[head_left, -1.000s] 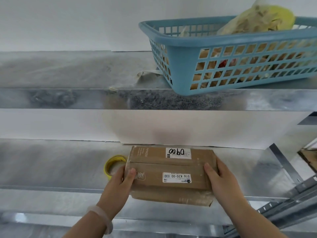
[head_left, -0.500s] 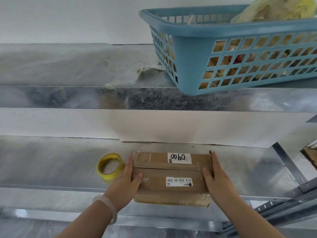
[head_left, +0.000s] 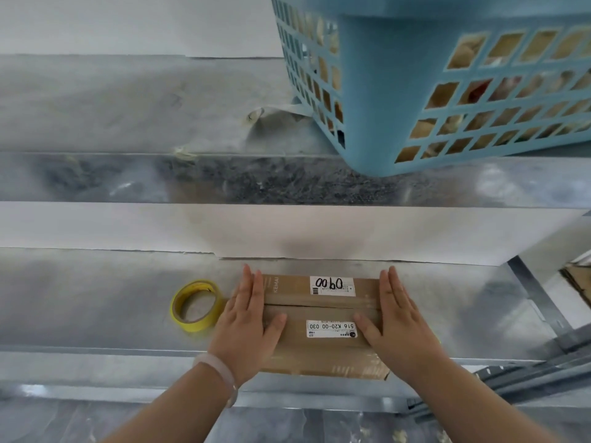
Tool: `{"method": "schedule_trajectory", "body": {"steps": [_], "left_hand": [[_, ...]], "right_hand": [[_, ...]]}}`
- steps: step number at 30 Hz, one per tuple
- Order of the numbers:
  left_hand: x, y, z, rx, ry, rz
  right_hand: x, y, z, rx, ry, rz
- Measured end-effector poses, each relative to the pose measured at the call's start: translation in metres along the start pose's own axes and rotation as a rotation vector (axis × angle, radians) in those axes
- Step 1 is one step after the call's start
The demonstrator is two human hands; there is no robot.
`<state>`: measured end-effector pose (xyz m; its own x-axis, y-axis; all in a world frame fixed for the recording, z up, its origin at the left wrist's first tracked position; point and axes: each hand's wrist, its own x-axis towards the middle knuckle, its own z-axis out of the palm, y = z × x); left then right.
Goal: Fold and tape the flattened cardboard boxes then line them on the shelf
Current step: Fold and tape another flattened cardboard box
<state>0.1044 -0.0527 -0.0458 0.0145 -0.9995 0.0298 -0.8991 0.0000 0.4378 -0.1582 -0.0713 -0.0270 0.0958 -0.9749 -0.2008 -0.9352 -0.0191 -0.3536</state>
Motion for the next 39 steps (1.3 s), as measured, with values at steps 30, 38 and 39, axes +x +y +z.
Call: {"method": "schedule_trajectory", "body": {"steps": [30,38,39], "left_hand": [[0.028,0.004,-0.011,-0.361,-0.083,-0.226],[0.026,0.001,-0.006,-0.744,-0.043,-0.489],[0.027,-0.001,-0.004,-0.727,-0.058,-0.506]], "right_hand": [[0.009,-0.021,-0.007,0.303,0.085,0.305],[0.006,-0.015,-0.009,0.634,0.082,0.416],[0.008,-0.013,-0.009,0.63,0.068,0.406]]}}
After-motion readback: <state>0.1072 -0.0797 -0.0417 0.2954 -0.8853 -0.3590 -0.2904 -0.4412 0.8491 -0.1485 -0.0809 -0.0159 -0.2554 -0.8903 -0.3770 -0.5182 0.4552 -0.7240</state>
